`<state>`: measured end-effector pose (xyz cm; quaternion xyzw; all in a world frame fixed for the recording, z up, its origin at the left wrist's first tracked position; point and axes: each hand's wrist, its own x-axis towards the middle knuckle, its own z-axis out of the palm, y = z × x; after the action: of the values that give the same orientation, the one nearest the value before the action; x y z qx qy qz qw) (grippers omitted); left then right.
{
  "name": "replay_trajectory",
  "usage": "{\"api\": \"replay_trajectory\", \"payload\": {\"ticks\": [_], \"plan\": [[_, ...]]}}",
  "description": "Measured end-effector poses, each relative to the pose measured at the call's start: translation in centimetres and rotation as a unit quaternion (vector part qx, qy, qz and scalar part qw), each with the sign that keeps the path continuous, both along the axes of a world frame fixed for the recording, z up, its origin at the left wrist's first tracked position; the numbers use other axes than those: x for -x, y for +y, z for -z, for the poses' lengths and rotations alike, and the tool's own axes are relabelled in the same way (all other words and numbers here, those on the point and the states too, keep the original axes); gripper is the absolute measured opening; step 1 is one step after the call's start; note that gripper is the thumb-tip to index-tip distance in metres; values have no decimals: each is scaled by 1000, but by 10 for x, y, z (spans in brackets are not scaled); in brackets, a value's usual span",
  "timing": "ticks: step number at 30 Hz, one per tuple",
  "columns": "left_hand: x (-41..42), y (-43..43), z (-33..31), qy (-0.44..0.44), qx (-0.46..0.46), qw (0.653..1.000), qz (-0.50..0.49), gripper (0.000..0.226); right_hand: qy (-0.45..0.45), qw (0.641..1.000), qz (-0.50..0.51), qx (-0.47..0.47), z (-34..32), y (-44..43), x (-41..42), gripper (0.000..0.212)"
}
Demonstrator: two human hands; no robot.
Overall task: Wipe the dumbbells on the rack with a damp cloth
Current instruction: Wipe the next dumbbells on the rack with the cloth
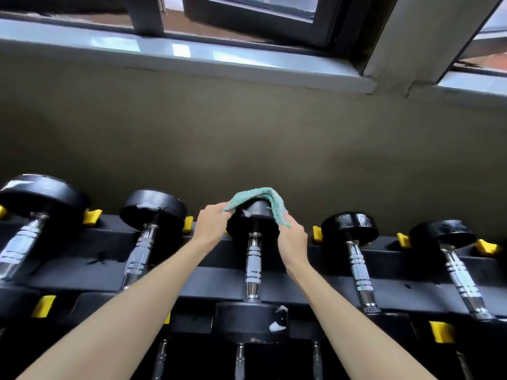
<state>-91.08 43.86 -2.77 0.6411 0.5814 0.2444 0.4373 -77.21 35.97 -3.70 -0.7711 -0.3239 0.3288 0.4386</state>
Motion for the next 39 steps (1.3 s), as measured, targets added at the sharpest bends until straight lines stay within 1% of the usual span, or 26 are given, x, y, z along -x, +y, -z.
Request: {"api": "replay_trajectory", "payload": {"ticks": [3, 5, 7, 10, 13, 15, 16, 18, 19, 21, 22, 24, 25, 27, 28, 30, 32, 34, 36, 38, 39], "plan": [[-1, -13, -4, 52, -32, 998, 32, 40, -33, 999, -27, 0, -7, -4, 6, 57], [-5, -20, -5, 70, -43, 996, 45, 47, -28, 999, -40, -5, -10, -4, 5, 54], [-9, -26, -3, 76, -75, 992, 63, 50, -12, 999, -49, -8, -13, -4, 4, 50], [-18, -33, 1, 152, -154, 971, 106, 53, 68, 997, -20, -39, -10, -2, 2, 44], [-44, -42, -3, 234, -218, 935, 154, 49, 179, 982, 24, -64, -7, -3, -3, 34], [-66, -47, -6, 288, -258, 911, 143, 49, 283, 953, 49, -97, -11, -5, -10, 30], [-74, -51, -8, 304, -265, 904, 140, 50, 344, 930, 56, -114, -13, -4, -15, 29], [-81, -55, -5, 348, -257, 884, 177, 53, 455, 878, 72, -132, -16, -7, -26, 35], [-83, -54, -4, 356, -269, 877, 177, 56, 492, 857, 75, -135, -17, -9, -29, 37], [-85, -58, -7, 377, -274, 867, 178, 59, 537, 828, 83, -137, -18, -12, -33, 40], [-86, -60, -7, 380, -258, 868, 190, 58, 553, 816, 93, -137, -17, -12, -34, 41], [-97, -66, -2, 349, -231, 882, 217, 50, 581, 794, 113, -141, -13, -15, -37, 42], [-102, -69, -1, 321, -207, 897, 221, 46, 584, 789, 124, -145, -12, -17, -40, 43], [-110, -69, -4, 283, -154, 915, 241, 35, 578, 789, 143, -149, -8, -25, -48, 42], [-111, -69, -5, 257, -102, 924, 263, 31, 576, 788, 153, -151, -7, -31, -53, 40], [-114, -67, -4, 174, -15, 938, 301, 32, 577, 782, 167, -169, -5, -40, -62, 39], [-119, -70, -11, 95, 13, 940, 327, 41, 578, 776, 153, -200, -9, -42, -68, 40], [-122, -76, -21, 69, -4, 929, 364, 49, 557, 797, 133, -191, -18, -38, -73, 37], [-122, -78, -31, 42, -24, 920, 389, 58, 531, 825, 136, -142, -26, -32, -79, 34], [-114, -74, -40, -15, -1, 936, 351, 59, 519, 829, 169, -120, -24, -30, -86, 33], [-109, -69, -43, -50, 12, 953, 300, 56, 507, 831, 188, -130, -22, -28, -88, 32]]}}
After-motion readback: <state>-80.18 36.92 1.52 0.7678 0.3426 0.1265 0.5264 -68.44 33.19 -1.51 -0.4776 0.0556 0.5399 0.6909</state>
